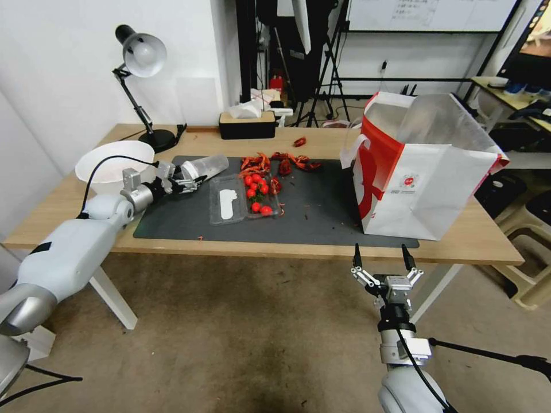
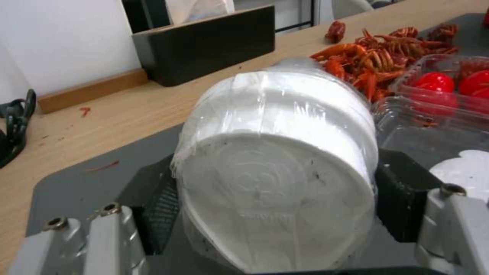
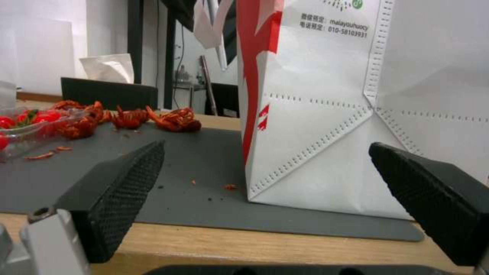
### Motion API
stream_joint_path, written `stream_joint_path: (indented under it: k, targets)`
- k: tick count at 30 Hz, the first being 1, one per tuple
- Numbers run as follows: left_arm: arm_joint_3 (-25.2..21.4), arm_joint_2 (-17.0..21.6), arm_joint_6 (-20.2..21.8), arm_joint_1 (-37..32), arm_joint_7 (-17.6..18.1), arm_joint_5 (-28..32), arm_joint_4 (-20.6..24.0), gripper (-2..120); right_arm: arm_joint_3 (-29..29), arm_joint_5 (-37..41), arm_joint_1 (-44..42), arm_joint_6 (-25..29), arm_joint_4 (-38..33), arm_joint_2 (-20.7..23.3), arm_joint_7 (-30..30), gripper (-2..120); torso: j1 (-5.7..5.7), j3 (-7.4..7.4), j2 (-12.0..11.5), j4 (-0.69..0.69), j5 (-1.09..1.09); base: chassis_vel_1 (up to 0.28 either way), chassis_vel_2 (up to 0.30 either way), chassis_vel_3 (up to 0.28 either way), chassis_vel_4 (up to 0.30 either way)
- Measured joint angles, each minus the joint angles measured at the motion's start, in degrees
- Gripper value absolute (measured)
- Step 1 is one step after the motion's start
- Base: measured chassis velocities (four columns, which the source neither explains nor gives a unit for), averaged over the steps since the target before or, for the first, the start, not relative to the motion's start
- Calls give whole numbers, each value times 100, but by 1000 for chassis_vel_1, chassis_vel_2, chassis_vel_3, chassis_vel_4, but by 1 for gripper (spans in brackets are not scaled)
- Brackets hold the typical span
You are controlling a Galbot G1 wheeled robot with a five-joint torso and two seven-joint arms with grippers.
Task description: Pick up the trash from the table and place it into the takeout bag.
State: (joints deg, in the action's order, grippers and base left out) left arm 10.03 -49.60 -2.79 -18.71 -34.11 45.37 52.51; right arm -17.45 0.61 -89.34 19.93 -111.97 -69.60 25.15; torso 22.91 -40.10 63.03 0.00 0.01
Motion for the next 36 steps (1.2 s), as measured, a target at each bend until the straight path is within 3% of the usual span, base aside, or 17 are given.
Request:
stream_joint_path:
  k: [5, 14, 21, 23, 25, 28, 29, 32, 33, 36]
  targets:
    - [-13, 45, -52, -50, -5, -4, 177, 72, 0, -10, -7, 4, -3, -5, 2, 100, 0, -1, 0, 1, -2, 0, 0, 0, 0]
    - [47, 162, -47, 299, 77, 331, 1317, 72, 10, -18, -6, 6, -18, -6, 3, 100, 0, -1, -1, -1, 1, 0, 0, 0, 0]
    - [752, 45, 84, 1077, 201, 708, 1866, 72, 2, -21, -17, 19, -22, 2, 5, 100, 1, 0, -1, 1, 0, 0, 0, 0, 0]
    - [1222, -212, 116, 1566, 234, 832, 1862, 72, -19, -22, -25, 36, -22, 4, 8, 100, 0, 0, -1, -1, 2, 0, 0, 0, 0]
    - [1315, -285, 122, 1675, 243, 857, 1833, 72, -22, -21, -27, 38, -22, 5, 9, 100, 0, -1, -2, -1, 1, 0, 0, 0, 0]
    - [1780, -800, 170, 2323, 282, 991, 1602, 72, -66, -21, -37, 47, -27, 5, 16, 100, 1, -1, -1, 2, 1, 0, 0, 0, 0]
    - [1780, -800, 170, 2323, 282, 991, 1602, 72, -66, -21, -37, 47, -27, 5, 16, 100, 1, -1, -1, 2, 1, 0, 0, 0, 0]
    - [2065, -1392, 193, 2840, 282, 1045, 1301, 72, -100, -20, -40, 56, -35, -6, 28, 100, 1, -1, -1, -3, 3, 0, 0, 0, 0]
    - [2065, -1392, 193, 2840, 282, 1045, 1301, 72, -100, -20, -40, 56, -35, -6, 28, 100, 1, -1, -1, -3, 3, 0, 0, 0, 0]
    - [2276, -1910, 201, 3265, 280, 1093, 1034, 72, -112, -15, -34, 57, -54, -24, 32, 100, 1, -1, -1, -4, 4, 0, 0, 0, 0]
